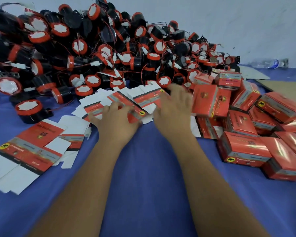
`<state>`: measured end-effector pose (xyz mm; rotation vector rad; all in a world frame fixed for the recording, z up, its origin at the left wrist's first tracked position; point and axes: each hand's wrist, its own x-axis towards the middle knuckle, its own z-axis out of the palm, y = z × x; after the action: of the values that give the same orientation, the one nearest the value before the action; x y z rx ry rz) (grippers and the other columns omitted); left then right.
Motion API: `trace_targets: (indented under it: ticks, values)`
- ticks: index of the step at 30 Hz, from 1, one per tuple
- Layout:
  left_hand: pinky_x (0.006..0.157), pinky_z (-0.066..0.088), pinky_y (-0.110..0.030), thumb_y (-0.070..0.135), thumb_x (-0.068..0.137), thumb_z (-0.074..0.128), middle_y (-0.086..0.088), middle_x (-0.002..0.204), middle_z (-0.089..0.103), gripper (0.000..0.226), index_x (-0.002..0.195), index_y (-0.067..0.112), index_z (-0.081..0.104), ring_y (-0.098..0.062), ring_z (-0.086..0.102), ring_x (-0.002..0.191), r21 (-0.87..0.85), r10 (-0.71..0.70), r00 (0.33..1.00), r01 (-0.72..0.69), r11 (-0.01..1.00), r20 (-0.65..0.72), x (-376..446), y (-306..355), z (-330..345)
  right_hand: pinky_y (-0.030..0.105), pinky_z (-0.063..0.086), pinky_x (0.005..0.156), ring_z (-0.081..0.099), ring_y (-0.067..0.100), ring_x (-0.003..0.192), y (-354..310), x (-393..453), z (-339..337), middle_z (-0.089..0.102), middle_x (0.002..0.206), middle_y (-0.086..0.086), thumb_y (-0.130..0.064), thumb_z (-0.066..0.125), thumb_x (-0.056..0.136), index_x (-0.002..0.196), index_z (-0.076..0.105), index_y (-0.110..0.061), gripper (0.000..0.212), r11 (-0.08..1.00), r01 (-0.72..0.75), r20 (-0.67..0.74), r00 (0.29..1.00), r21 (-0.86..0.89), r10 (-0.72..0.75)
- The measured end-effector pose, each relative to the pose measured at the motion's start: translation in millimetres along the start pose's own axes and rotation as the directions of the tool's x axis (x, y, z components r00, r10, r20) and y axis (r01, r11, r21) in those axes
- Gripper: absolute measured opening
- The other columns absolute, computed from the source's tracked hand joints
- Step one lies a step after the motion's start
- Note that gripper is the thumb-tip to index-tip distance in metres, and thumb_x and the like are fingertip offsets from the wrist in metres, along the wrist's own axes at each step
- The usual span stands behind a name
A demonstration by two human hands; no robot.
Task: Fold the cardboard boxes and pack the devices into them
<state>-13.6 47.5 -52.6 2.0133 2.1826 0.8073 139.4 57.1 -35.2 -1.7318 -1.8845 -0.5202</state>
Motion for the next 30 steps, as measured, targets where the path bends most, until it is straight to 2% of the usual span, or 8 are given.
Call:
trace_targets:
  ticks: [2, 5, 11, 16, 23, 25, 28, 30]
  values:
    - [0.106, 0.019, -0.052, 0.049, 0.089, 0.060, 0.009, 0.137, 0.049, 0.032, 0.121, 0.046, 0.063, -0.024, 0.036, 0.129, 0.005, -0.010, 0.999, 0.010, 1.000, -0.041, 0, 1, -1, 0.037, 0.028, 0.105, 0.043, 0.029, 0.124, -23, -5, 10, 0.049, 0.135, 0.008, -0.027, 0.048, 0.097, 0.130, 0.054, -0.013, 0.037, 0.964, 0.122, 0.190, 0.967, 0.237, -0.169]
    - [0.099, 0.025, -0.046, 0.041, 0.091, 0.059, 0.010, 0.132, 0.056, 0.026, 0.115, 0.043, 0.067, -0.024, 0.042, 0.125, 0.004, -0.011, 0.996, 0.011, 1.000, -0.087, 1, 1, -5, 0.039, 0.032, 0.104, 0.044, 0.028, 0.123, -33, -8, 18, 0.052, 0.136, 0.006, -0.026, 0.041, 0.102, 0.138, 0.048, -0.013, 0.038, 0.915, 0.081, 0.314, 0.924, 0.395, -0.218]
    - [0.095, 0.044, -0.046, 0.027, 0.089, 0.066, 0.004, 0.112, 0.070, 0.016, 0.098, 0.024, 0.079, -0.027, 0.055, 0.114, -0.247, -0.008, 0.965, -0.059, 0.967, -0.263, 0, -3, -14, 0.040, 0.036, 0.096, 0.045, 0.030, 0.117, 6, -3, 16, 0.051, 0.123, 0.010, -0.026, 0.048, 0.097, 0.112, 0.055, -0.005, 0.026, 0.970, -0.147, 0.363, 0.929, 0.191, 0.070]
    - [0.100, 0.042, -0.032, 0.018, 0.089, 0.067, -0.004, 0.125, 0.063, 0.031, 0.121, 0.017, 0.070, -0.023, 0.053, 0.119, -0.350, 0.036, 0.947, -0.153, 0.924, -0.319, 1, 0, -16, 0.038, 0.024, 0.112, 0.030, 0.027, 0.136, -8, -4, 11, 0.038, 0.148, 0.006, -0.017, 0.061, 0.086, 0.148, 0.037, -0.019, 0.067, 0.934, 0.037, 0.175, 0.979, 0.357, -0.105]
    - [0.083, 0.047, -0.016, 0.017, 0.095, 0.052, -0.002, 0.141, 0.044, 0.048, 0.142, 0.016, 0.040, -0.005, 0.062, 0.093, -0.683, 0.039, 0.892, -0.373, 0.628, -0.451, -8, 14, -14, 0.038, 0.040, 0.090, 0.046, 0.026, 0.114, -20, -6, 10, 0.057, 0.126, 0.002, -0.010, 0.064, 0.082, 0.139, 0.053, -0.022, 0.059, 0.861, 0.161, 0.146, 0.955, 0.483, -0.260]
    - [0.087, 0.045, -0.016, 0.017, 0.093, 0.049, -0.012, 0.139, 0.042, 0.048, 0.139, 0.018, 0.039, -0.011, 0.059, 0.102, -0.654, 0.048, 0.845, -0.447, 0.610, -0.533, -12, 19, -14, 0.040, 0.043, 0.086, 0.050, 0.026, 0.111, -16, -4, 9, 0.061, 0.119, 0.002, -0.007, 0.061, 0.087, 0.135, 0.060, -0.022, 0.050, 0.872, 0.149, 0.099, 0.971, 0.466, -0.218]
    - [0.095, 0.041, -0.013, 0.019, 0.092, 0.046, -0.013, 0.144, 0.033, 0.045, 0.137, 0.018, 0.042, -0.024, 0.046, 0.123, -0.701, -0.107, 0.826, -0.393, 0.595, -0.554, -7, 15, -16, 0.036, 0.048, 0.086, 0.057, 0.019, 0.107, -14, -5, 3, 0.065, 0.111, -0.002, -0.008, 0.054, 0.098, 0.128, 0.065, -0.017, 0.033, 0.708, 0.016, -0.007, 1.000, 0.706, -0.015]
    - [0.103, 0.044, -0.024, 0.032, 0.091, 0.043, 0.002, 0.140, 0.039, 0.040, 0.131, 0.033, 0.043, -0.014, 0.046, 0.127, -0.865, -0.243, 0.903, -0.217, 0.452, -0.354, -3, 9, -21, 0.028, 0.050, 0.087, 0.061, 0.010, 0.103, -17, -5, -4, 0.066, 0.107, -0.010, -0.014, 0.052, 0.101, 0.127, 0.065, -0.017, 0.029, 0.467, -0.095, 0.017, 0.986, 0.879, 0.169]
